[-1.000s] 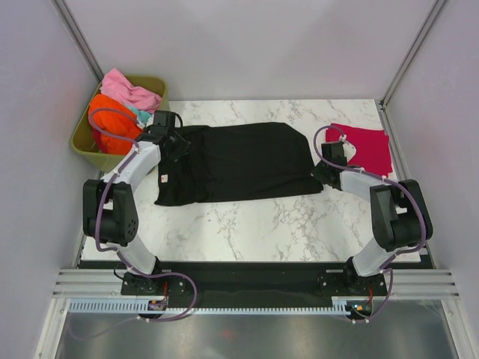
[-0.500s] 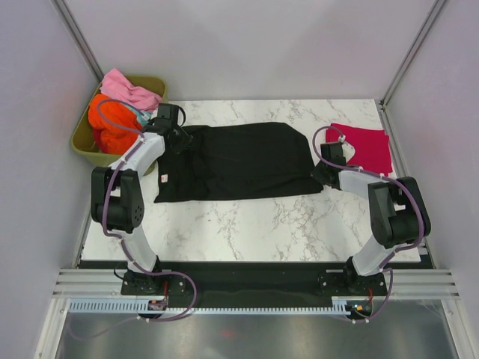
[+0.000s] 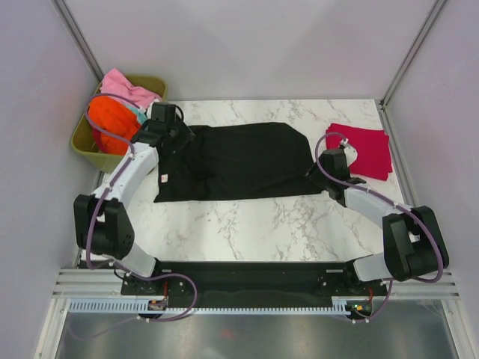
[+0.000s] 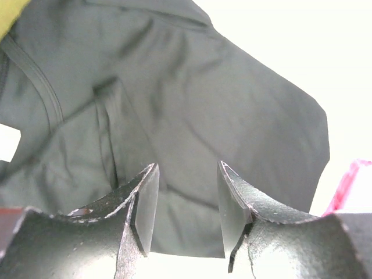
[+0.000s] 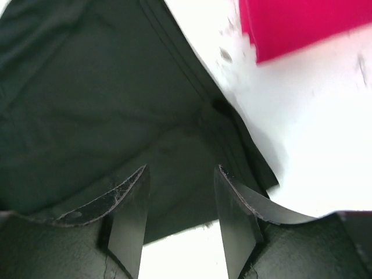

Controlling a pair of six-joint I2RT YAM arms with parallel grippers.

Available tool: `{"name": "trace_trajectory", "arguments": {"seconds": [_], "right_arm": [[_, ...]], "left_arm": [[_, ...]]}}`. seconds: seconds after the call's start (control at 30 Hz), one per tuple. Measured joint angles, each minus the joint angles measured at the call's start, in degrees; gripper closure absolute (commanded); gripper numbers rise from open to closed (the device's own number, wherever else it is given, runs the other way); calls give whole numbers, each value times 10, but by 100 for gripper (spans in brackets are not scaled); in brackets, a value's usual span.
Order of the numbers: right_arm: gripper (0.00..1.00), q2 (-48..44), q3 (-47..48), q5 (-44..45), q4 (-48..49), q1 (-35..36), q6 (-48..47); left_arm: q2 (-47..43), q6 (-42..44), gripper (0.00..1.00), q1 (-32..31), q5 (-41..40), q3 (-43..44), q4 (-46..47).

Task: Fold and stack the t-shirts
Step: Fold the tshirt, then flatten the tshirt out

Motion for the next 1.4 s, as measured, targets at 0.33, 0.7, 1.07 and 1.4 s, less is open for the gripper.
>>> {"name": "trace_trajectory", "arguments": {"seconds": [0.33,0.7,1.07,1.4], "right_arm": [[36,-30,-80,21,-3,5,51],[52,-15,-95,36,14,4,93],[100,-70,-125,84,0,-35,143],[100,-104,-144,111,-6,-44,168]], "left_arm": [[-163,-24,54,-22,-19,-140,1],[-173,-48,51,-38,-1,-246,39],[-251,-88,50,-47,-47,-352,52],[-254,-124,48,-47,-66,-419,58]]}}
